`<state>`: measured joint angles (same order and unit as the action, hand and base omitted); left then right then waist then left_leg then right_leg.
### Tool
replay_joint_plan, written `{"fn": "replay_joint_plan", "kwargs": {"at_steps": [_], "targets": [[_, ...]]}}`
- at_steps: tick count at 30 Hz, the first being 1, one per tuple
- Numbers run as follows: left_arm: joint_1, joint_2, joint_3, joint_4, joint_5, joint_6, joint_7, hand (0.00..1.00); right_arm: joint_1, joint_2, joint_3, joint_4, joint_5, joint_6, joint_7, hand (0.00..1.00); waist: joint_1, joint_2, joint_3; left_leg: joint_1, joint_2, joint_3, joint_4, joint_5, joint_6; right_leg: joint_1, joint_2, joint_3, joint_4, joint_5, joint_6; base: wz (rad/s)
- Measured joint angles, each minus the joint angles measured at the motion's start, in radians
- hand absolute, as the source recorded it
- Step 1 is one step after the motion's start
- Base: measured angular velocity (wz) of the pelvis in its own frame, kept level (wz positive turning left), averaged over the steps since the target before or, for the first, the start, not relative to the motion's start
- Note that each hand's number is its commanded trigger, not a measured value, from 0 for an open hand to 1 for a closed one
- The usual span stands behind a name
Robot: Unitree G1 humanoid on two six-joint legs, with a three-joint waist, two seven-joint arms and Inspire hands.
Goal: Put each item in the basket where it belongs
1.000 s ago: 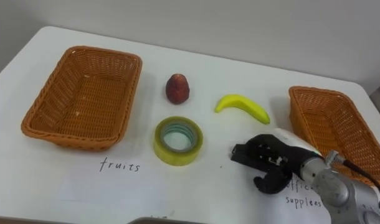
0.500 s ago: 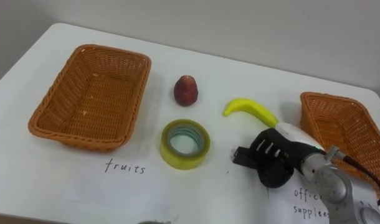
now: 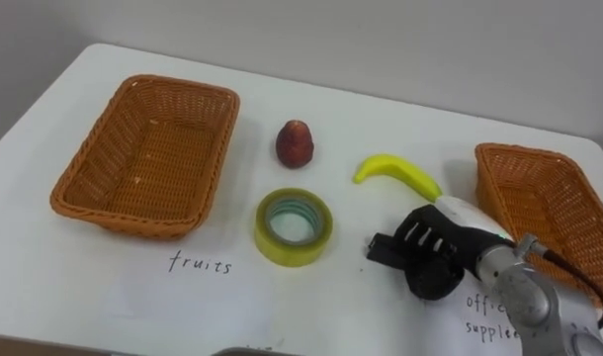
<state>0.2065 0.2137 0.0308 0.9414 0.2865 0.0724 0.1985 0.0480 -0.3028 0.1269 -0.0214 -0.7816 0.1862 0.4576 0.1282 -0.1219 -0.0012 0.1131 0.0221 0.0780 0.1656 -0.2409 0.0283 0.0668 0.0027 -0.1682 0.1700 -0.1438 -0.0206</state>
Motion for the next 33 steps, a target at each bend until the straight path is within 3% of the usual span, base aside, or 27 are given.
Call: {"fn": "replay_joint_plan", "kwargs": {"at_steps": [5, 11, 16, 22, 27, 33], "targets": [[0.009, 0.001, 0.003, 0.021, 0.000, -0.014, 0.010, 0.00, -0.001, -0.002, -0.008, -0.003, 0.036, -0.017, -0.011, 1.00, -0.015, 0.001, 0.0007, 0.002, -0.002, 0.002, 0.003, 0.000, 0.000, 0.000, 0.001, 0.002, -0.001, 0.000, 0.000, 0.00], [0.031, -0.011, 0.035, 0.020, 0.010, -0.014, 0.009, 0.00, 0.002, 0.007, -0.078, -0.068, 0.106, -0.054, -0.030, 1.00, -0.025, 0.018, 0.0114, 0.002, -0.001, 0.003, 0.000, 0.001, 0.001, 0.000, 0.000, 0.003, -0.001, 0.000, 0.000, 0.00], [0.047, -0.022, 0.068, 0.020, 0.033, -0.016, 0.008, 0.00, 0.005, 0.007, -0.132, -0.201, 0.177, -0.085, -0.056, 1.00, -0.042, 0.028, 0.0078, 0.002, 0.000, 0.004, 0.000, 0.001, 0.001, 0.000, 0.001, 0.005, -0.001, 0.000, 0.001, 0.00], [0.061, -0.021, 0.084, 0.019, 0.033, -0.028, 0.008, 0.00, 0.005, 0.005, -0.193, -0.221, 0.233, -0.104, -0.121, 1.00, -0.049, 0.017, 0.0008, 0.005, 0.000, 0.006, 0.004, 0.001, 0.001, 0.001, -0.001, 0.013, -0.001, 0.000, 0.001, -0.02], [0.083, -0.024, 0.085, 0.022, 0.032, -0.045, 0.008, 0.00, 0.003, 0.002, -0.274, -0.219, 0.286, -0.143, -0.198, 1.00, -0.062, 0.001, 0.0036, 0.006, -0.001, 0.004, 0.008, 0.001, 0.002, 0.005, -0.001, 0.014, 0.001, 0.000, 0.001, 0.00], [0.096, -0.025, 0.093, 0.056, 0.030, -0.043, 0.007, 0.00, -0.010, -0.041, -0.350, -0.219, 0.357, -0.145, -0.311, 1.00, -0.079, -0.002, 0.0086, 0.003, -0.001, 0.004, 0.002, 0.001, 0.001, 0.000, 0.001, 0.014, 0.001, 0.000, 0.001, 0.00]]}}
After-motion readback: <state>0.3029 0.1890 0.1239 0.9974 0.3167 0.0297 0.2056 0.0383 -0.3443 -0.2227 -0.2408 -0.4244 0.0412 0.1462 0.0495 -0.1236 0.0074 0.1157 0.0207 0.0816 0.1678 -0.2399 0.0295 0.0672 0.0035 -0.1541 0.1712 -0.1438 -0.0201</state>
